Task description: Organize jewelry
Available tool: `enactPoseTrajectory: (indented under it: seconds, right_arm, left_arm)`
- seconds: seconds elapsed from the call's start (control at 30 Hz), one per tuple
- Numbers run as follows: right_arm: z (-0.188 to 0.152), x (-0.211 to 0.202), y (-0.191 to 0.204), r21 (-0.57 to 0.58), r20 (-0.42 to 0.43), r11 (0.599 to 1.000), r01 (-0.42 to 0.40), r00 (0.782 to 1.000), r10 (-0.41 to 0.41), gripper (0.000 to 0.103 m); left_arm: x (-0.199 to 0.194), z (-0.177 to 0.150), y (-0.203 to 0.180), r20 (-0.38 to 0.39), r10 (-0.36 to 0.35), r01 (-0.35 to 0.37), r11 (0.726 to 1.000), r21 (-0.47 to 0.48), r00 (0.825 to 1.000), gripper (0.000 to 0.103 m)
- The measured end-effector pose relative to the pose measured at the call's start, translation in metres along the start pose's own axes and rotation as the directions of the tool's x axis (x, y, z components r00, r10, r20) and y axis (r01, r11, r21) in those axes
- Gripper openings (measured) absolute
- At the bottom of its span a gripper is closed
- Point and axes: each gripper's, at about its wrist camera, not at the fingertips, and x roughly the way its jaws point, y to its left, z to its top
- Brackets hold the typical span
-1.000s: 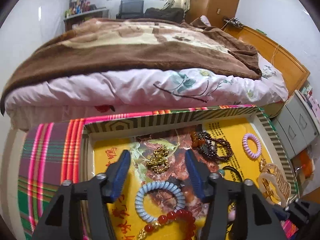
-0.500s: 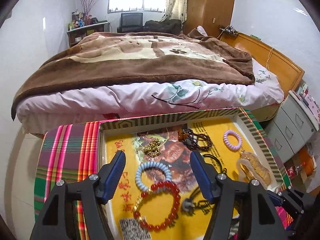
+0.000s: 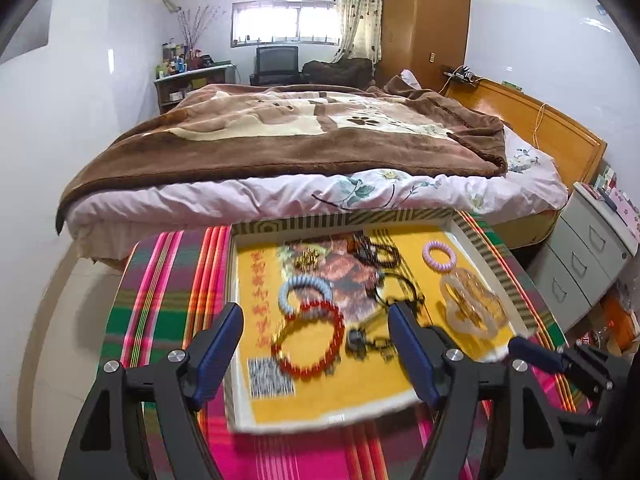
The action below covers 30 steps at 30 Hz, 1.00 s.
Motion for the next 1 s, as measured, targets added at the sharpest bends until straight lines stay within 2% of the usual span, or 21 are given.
enactPoseTrajectory:
  seconds: [0.07, 0.17, 0.43, 0.8, 1.0]
  right_arm:
    - [-0.004, -0.006, 0.0, 0.012, 0.005, 1.0, 0.005, 1.0, -0.005, 0.052]
    - [-0.011, -0.012, -0.001, 0.027, 0.005, 1.0, 0.009, 1.0, -0.009, 0.052]
    - [-0.025, -0.019, -0.002, 0.054, 0.004, 0.998, 0.028, 1.0, -0.029, 0.052]
    - [-0.031, -0.023, 0.001, 0.065, 0.009, 0.997, 0.036, 0.999, -0.037, 0.052]
    - [-0.033, -0.025, 0.002, 0.069, 0.008, 0.997, 0.043, 0.999, -0.044, 0.052]
  left_arm:
    - [-0.011, -0.013, -0.003, 0.002, 0.013, -0.013, 1.0, -0.004, 1.0, 0.075]
    - [-0.021, -0.031, -0.006, -0.001, 0.047, -0.047, 0.999, -0.016, 0.999, 0.083]
    - [-0.038, -0.072, -0.012, -0.027, 0.093, -0.094, 0.995, -0.045, 0.995, 0.084]
    - [-0.049, -0.089, -0.011, -0.026, 0.15, -0.151, 0.986, -0.069, 0.988, 0.084]
    - [-0.047, -0.092, -0.01, -0.051, 0.163, -0.167, 0.983, -0.075, 0.985, 0.084]
